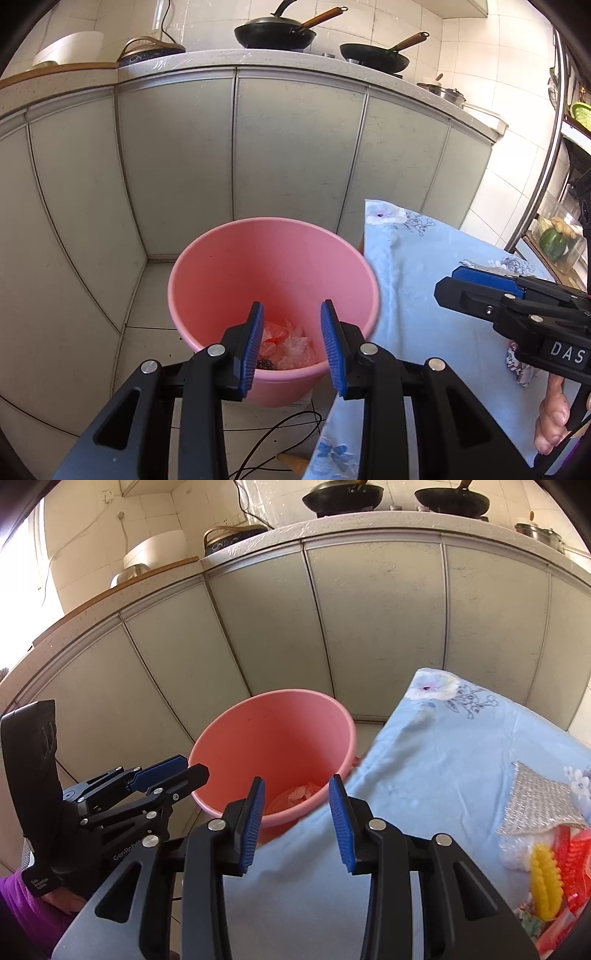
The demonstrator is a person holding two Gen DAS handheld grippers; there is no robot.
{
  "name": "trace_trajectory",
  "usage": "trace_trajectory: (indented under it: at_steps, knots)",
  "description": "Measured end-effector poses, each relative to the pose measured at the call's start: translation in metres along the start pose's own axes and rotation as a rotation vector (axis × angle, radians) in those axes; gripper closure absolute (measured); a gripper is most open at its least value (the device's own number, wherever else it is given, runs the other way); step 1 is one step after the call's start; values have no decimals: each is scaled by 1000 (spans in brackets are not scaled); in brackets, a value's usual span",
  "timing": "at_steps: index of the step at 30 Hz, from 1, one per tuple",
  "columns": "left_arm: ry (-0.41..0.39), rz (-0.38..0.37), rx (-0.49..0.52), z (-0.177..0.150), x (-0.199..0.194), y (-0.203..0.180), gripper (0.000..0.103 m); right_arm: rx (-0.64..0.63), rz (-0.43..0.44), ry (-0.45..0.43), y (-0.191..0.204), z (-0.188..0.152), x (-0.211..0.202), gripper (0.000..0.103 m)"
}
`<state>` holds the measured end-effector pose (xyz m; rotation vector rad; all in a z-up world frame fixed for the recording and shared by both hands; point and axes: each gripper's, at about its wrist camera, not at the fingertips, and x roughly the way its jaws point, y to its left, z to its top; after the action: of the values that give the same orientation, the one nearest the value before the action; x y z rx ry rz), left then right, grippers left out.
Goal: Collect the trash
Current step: 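Move both open grippers back over the trash on the table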
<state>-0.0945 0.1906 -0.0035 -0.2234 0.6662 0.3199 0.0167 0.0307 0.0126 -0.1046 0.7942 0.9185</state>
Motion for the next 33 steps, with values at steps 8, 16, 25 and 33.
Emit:
trace_trajectory:
  at_steps: [8, 16, 25, 33]
  knots:
    - [-10, -59, 52, 1, -11, -30, 72, 42, -58, -49, -21, -18, -49, 67]
    - [-19, -153, 126, 0, -19, -74, 72, 108, -200, -111, -59, -51, -113, 67]
    - [-4, -227, 175, -3, -23, -108, 65, 233, -361, -121, -109, -93, -154, 67]
    - [29, -306, 226, -4, -19, -137, 65, 371, -386, -86, -139, -115, -153, 66]
